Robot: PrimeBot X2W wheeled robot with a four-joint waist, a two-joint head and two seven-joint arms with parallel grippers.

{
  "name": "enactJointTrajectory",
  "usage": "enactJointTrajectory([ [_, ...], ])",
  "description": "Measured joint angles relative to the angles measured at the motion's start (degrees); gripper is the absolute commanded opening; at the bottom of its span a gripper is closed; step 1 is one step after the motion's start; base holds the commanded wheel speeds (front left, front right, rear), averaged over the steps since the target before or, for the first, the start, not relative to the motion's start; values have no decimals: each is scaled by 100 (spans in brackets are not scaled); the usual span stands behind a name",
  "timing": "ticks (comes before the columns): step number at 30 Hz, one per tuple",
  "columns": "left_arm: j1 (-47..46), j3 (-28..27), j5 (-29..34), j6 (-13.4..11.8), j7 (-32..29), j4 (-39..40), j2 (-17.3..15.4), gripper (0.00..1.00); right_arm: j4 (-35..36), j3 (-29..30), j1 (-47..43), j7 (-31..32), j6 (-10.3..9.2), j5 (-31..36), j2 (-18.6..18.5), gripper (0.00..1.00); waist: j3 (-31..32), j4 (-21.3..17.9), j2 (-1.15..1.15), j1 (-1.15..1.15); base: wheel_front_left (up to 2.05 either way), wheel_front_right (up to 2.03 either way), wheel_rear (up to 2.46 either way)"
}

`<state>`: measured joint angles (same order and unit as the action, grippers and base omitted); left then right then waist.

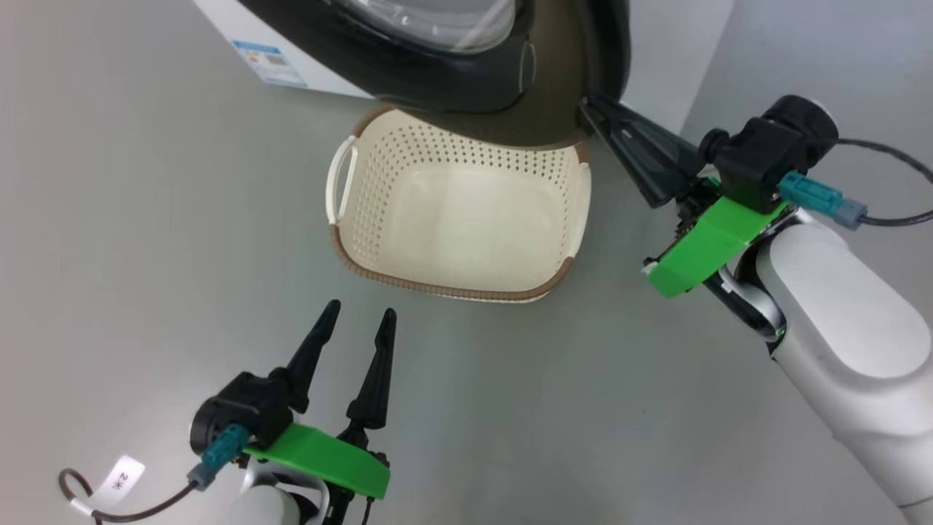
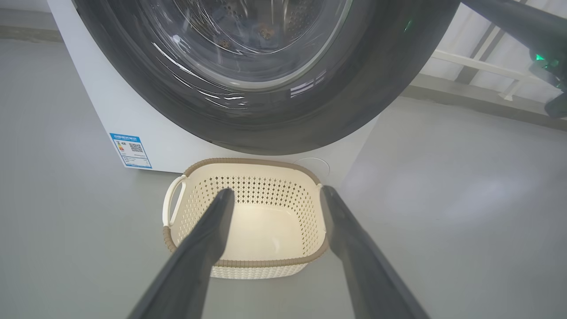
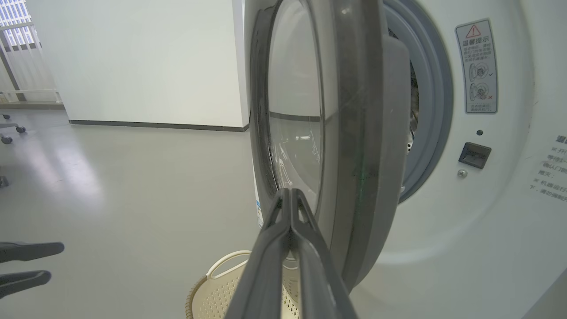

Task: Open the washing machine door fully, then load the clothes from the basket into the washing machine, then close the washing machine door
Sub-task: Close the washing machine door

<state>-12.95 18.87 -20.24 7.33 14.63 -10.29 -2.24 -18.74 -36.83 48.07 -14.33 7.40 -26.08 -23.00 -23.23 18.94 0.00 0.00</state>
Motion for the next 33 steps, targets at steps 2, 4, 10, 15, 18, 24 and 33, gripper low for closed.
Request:
enactJointTrajectory([
  [2,-53,22,-1,0,0,10,10,100,-87,-40,130,0,0,-35,-24,0,-92,82,0,0,0,0,0],
  [4,-57,38,-15,0,0,22,13,100,-156,-87,242,0,0,-91,-36,0,-179,154,0,0,0,0,0],
  [10,-150,156,-67,0,0,26,34,100,-327,-159,525,-22,0,-135,-56,0,-410,300,0,0,0,0,0],
  [15,-169,55,-67,0,0,33,44,100,-455,-146,687,-41,0,-182,-116,0,-525,386,0,0,0,0,0],
  [18,-170,0,-67,0,0,71,43,100,-492,-135,781,-41,0,-183,-156,0,-589,409,0,0,0,0,0],
  [24,-286,16,-86,0,0,152,44,100,-621,-55,1071,-41,1,-183,-285,0,-745,455,0,0,0,0,0],
  [33,-389,176,-293,0,0,211,49,100,-840,45,1764,-41,1,-181,-584,0,-1040,578,0,0,0,0,0],
])
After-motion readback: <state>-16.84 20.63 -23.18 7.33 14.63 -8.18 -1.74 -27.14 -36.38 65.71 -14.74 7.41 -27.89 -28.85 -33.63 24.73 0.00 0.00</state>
